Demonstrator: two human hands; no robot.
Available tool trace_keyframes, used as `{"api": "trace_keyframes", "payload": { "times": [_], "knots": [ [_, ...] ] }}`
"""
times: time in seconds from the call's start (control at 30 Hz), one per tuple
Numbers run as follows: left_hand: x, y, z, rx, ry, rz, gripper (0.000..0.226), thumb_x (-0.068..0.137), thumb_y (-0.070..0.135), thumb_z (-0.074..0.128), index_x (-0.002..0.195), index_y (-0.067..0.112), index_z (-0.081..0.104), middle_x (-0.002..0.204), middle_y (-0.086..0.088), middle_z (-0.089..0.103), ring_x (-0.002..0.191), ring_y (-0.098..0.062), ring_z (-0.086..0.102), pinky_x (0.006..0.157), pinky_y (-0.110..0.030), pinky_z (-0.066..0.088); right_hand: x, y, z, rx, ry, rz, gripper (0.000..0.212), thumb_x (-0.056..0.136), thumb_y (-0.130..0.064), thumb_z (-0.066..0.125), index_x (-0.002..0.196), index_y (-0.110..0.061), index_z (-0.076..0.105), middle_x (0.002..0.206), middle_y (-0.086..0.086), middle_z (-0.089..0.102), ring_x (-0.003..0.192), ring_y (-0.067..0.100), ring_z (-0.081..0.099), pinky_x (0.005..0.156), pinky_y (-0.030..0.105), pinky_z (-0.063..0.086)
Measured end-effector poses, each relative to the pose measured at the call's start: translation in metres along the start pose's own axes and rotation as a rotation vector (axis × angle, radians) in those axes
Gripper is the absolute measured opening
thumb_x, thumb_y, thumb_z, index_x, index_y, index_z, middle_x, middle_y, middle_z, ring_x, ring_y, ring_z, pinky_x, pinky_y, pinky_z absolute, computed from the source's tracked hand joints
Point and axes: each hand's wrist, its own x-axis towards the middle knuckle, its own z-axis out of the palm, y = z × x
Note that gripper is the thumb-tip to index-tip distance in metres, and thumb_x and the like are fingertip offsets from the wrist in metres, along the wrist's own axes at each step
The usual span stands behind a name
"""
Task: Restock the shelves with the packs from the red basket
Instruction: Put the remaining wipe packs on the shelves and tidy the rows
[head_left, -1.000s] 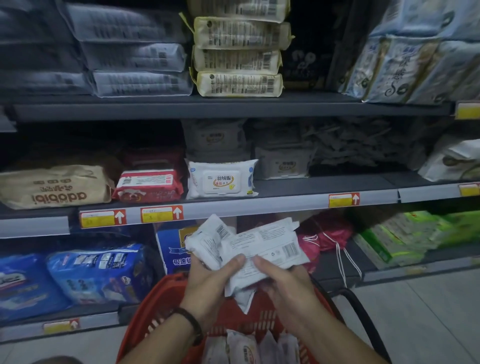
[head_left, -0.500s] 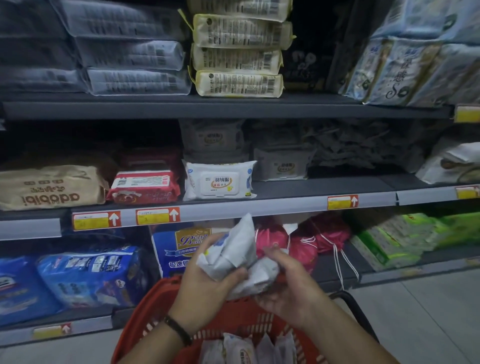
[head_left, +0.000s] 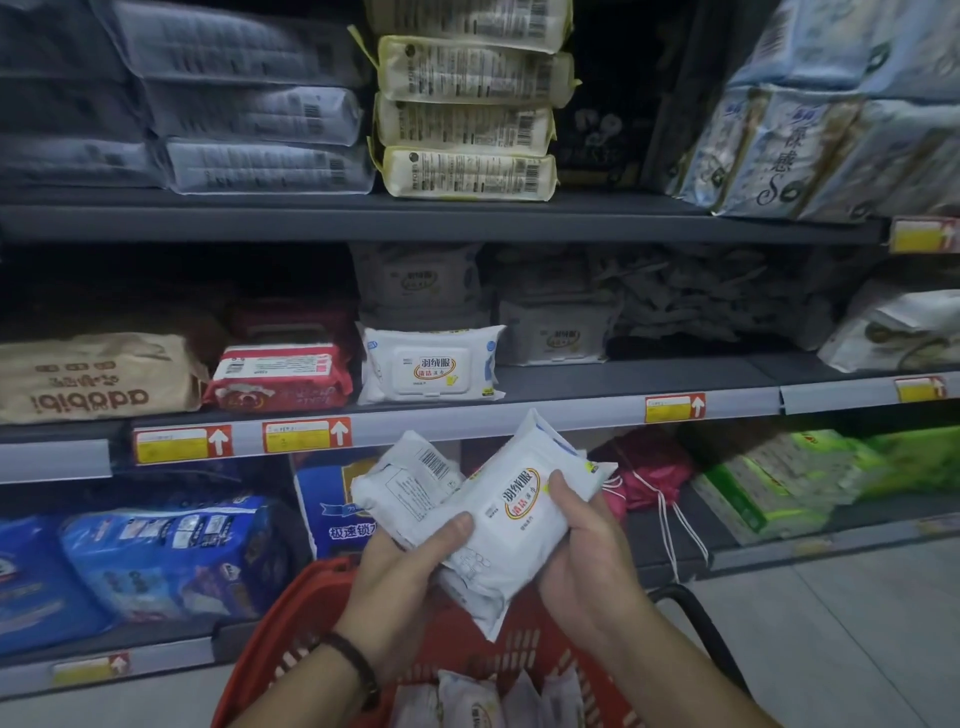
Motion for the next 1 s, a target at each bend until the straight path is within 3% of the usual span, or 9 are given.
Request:
{"api": "trace_keyframes", "payload": {
  "times": [0.17,0.27,0.37,0.5,0.57,0.67,0.8,0.9,1.0],
  "knots": [
    [0.000,0.010,0.001,-0.029,0.012,0.020,0.044,0.090,-0.002,0.064,0.133,0.008,0.063,0.127,-0.013,0.074,0.114,-0.033,0.073,0.087,-0.048,0.064,0.004,0.001,-0.008,-0.451,0.062,-0.160,0.071,0.085,-0.031,0.085,0.146,-0.019,0.050,0.145,0.014,0.064,0.130,0.029,0.066,0.115,0.055,0.048],
    [0.003,0.010,-0.003,0.006,0.089,0.090,0.045,0.088,-0.008,0.066,0.131,0.006,0.062,0.124,-0.014,0.075,0.112,-0.033,0.073,0.087,-0.046,0.064,-0.001,-0.006,-0.014,-1.065,0.204,-0.398,0.114,0.065,-0.043,0.097,0.156,-0.029,0.029,0.150,-0.010,0.027,0.141,0.016,0.039,0.116,0.039,0.039],
    [0.004,0.011,-0.003,0.109,0.153,0.150,0.042,0.089,-0.010,0.069,0.126,0.010,0.065,0.120,-0.010,0.077,0.107,-0.028,0.076,0.081,-0.041,0.065,-0.008,-0.009,-0.016,-1.426,-0.063,-0.416,0.108,0.055,-0.060,0.090,0.149,-0.043,0.041,0.137,-0.019,0.031,0.133,0.005,0.041,0.112,0.027,0.041],
    [0.002,0.014,-0.004,0.235,0.057,0.170,0.060,0.082,0.018,0.085,0.135,0.017,0.057,0.126,-0.010,0.074,0.110,-0.033,0.073,0.093,-0.058,0.058,-0.004,0.003,-0.018,-1.155,-0.012,-0.236,0.084,0.050,-0.035,0.103,0.121,-0.037,0.059,0.120,-0.012,0.067,0.102,0.002,0.071,0.089,0.029,0.060],
    [0.001,0.020,-0.004,0.147,-0.167,0.111,0.075,0.083,0.039,0.083,0.147,0.021,0.049,0.141,-0.010,0.066,0.127,-0.035,0.064,0.102,-0.051,0.055,0.001,0.005,-0.018,-0.867,0.068,-0.134,0.071,0.058,-0.009,0.100,0.117,-0.023,0.063,0.102,-0.005,0.079,0.091,0.013,0.078,0.086,0.041,0.064],
    [0.002,0.030,-0.003,0.213,-0.383,0.073,0.060,0.099,0.041,0.061,0.155,0.031,0.043,0.154,-0.004,0.056,0.140,-0.028,0.055,0.114,-0.043,0.047,0.006,0.001,-0.015,-0.413,0.047,0.041,0.062,0.071,0.008,0.084,0.127,0.004,0.058,0.102,0.018,0.076,0.089,0.038,0.075,0.083,0.052,0.062],
    [0.001,0.038,-0.006,0.550,-0.245,0.207,0.062,0.085,0.040,0.078,0.142,0.050,0.054,0.128,-0.007,0.068,0.118,-0.022,0.069,0.099,-0.042,0.058,-0.001,0.001,-0.011,-0.189,-0.131,0.174,0.074,0.071,-0.009,0.081,0.133,0.018,0.053,0.124,0.045,0.056,0.125,0.072,0.047,0.112,0.069,0.042],
    [0.004,0.041,-0.013,0.596,-0.138,0.282,0.090,0.058,0.040,0.096,0.138,0.046,0.055,0.120,-0.011,0.064,0.110,-0.023,0.071,0.092,-0.046,0.062,-0.006,-0.004,-0.008,-0.153,-0.227,0.219,0.068,0.076,-0.013,0.076,0.138,0.010,0.060,0.143,0.039,0.057,0.135,0.057,0.054,0.119,0.070,0.036],
    [0.005,0.043,-0.013,0.601,-0.085,0.312,0.096,0.044,0.033,0.105,0.129,0.042,0.062,0.118,0.001,0.066,0.107,-0.010,0.070,0.086,-0.026,0.060,-0.011,-0.013,-0.003,-0.090,-0.242,0.228,0.060,0.061,-0.012,0.086,0.118,0.005,0.077,0.132,0.032,0.068,0.117,0.046,0.071,0.101,0.055,0.059]
  ]
}}
